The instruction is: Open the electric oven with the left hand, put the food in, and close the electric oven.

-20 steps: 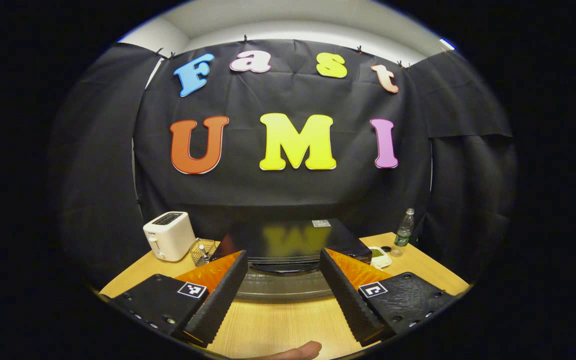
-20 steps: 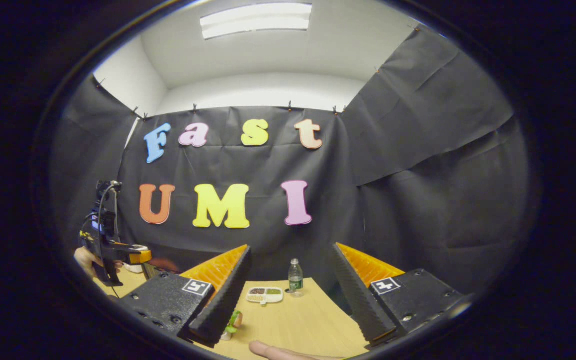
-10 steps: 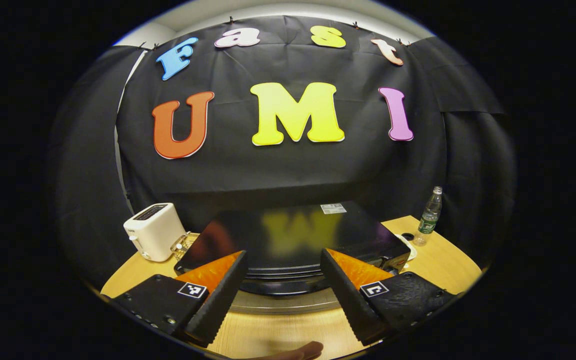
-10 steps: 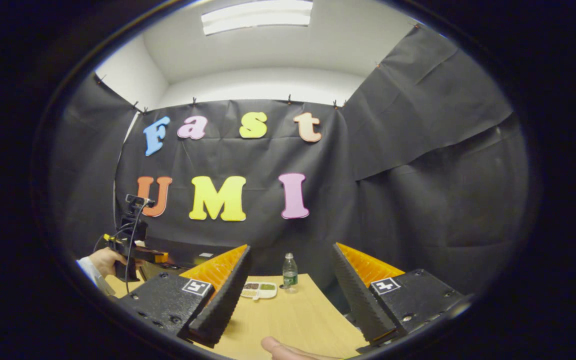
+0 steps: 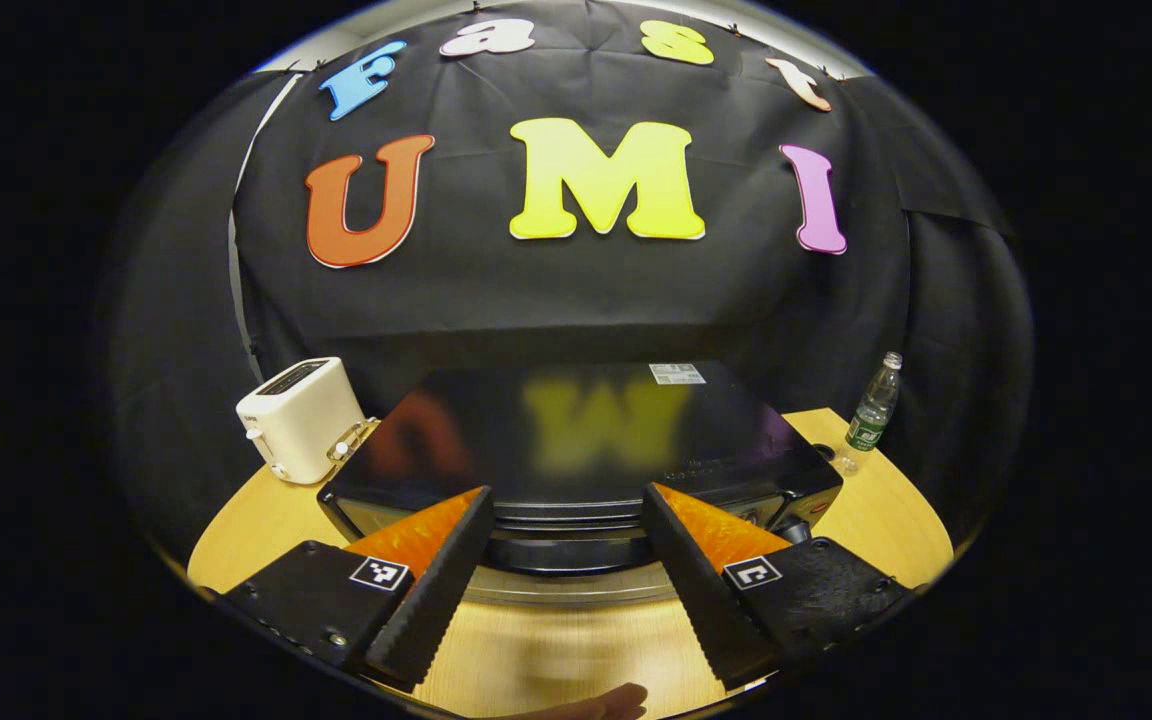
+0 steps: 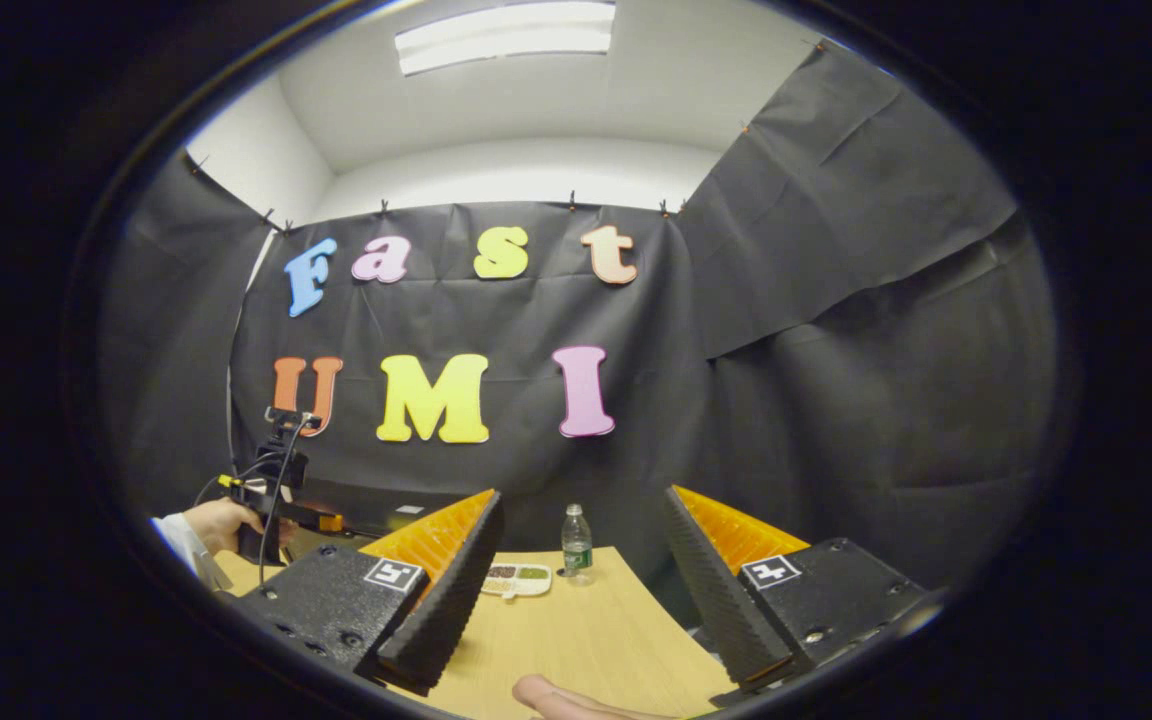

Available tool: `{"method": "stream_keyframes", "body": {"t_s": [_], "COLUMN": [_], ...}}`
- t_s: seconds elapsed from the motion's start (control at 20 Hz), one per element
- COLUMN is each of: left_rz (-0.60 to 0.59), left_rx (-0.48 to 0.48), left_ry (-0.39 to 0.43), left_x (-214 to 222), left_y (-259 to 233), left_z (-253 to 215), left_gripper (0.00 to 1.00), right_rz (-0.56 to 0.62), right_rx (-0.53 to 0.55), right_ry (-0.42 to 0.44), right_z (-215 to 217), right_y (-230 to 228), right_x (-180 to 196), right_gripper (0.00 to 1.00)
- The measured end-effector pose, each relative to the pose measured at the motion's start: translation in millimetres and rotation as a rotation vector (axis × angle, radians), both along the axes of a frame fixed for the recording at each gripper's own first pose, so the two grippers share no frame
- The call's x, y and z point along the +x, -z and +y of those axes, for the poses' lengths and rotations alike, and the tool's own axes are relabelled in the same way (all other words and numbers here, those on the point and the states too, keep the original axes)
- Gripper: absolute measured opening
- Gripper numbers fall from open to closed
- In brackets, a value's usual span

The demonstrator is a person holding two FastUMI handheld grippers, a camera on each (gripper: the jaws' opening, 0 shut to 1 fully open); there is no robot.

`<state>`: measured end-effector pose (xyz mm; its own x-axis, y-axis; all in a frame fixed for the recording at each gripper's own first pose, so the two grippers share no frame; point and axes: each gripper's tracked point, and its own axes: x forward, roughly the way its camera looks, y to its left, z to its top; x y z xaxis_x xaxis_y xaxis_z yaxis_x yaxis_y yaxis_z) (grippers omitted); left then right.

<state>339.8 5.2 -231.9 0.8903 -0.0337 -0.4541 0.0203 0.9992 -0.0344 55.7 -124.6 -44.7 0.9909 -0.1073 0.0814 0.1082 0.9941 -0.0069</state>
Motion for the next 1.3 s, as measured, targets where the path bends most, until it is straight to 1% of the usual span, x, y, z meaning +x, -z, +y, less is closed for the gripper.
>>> {"method": "stream_keyframes", "body": {"t_s": [0.05,0.1,0.25,0.3,0.35,0.4,0.45,0.55,0.9,0.95,1.0,1.05,1.1,1.15,1.2,1.25,1.3], "left_rz": [0.013,-0.001,0.011,0.008,0.007,0.005,0.001,0.001,0.013,0.016,0.024,0.015,0.015,0.011,0.011,0.02,0.029], "left_rx": [-0.01,-0.009,-0.008,-0.008,-0.008,-0.006,-0.007,-0.009,-0.017,-0.018,-0.01,0.001,-0.001,-0.012,-0.017,-0.014,-0.02], "left_ry": [0.0,0.005,0.01,0.009,0.008,0.009,0.009,0.007,-0.002,-0.002,0.003,0.007,0.005,-0.001,-0.004,-0.001,-0.004], "left_x": [-4,-10,-23,-29,-35,-43,-49,-65,-128,-136,-143,-147,-152,-156,-159,-163,-166], "left_y": [1,-1,3,4,4,6,7,12,49,57,64,68,74,79,84,90,98], "left_z": [-1,0,1,1,0,0,-1,-1,-7,-9,-12,-14,-13,-14,-15,-17,-19], "left_gripper": [0.98,0.99,0.99,0.99,0.99,0.99,0.99,0.99,0.99,0.98,0.98,0.96,0.96,0.96,0.96,0.96,0.96], "right_rz": [0.001,-0.002,-0.011,-0.012,-0.017,-0.019,-0.019,-0.017,0.012,0.019,0.022,0.024,0.027,0.032,0.041,0.055,0.067], "right_rx": [-0.009,-0.02,-0.057,-0.068,-0.071,-0.072,-0.074,-0.072,-0.059,-0.056,-0.053,-0.051,-0.05,-0.05,-0.049,-0.048,-0.05], "right_ry": [0.004,0.007,0.012,0.011,0.006,0.001,0.0,0.0,-0.028,-0.033,-0.041,-0.046,-0.048,-0.05,-0.056,-0.065,-0.078], "right_z": [0,0,6,8,12,15,17,18,31,33,35,36,37,40,44,49,55], "right_y": [0,-1,-6,-7,-8,-10,-10,-11,-3,-2,0,0,1,2,5,8,11], "right_x": [-2,-5,-12,-13,-16,-18,-20,-21,-24,-24,-24,-25,-24,-23,-22,-22,-22], "right_gripper": [1.0,0.96,0.96,1.0,0.97,0.97,1.0,1.0,1.0,0.97,1.0,1.0,0.97,0.97,1.0,0.97,1.0]}}
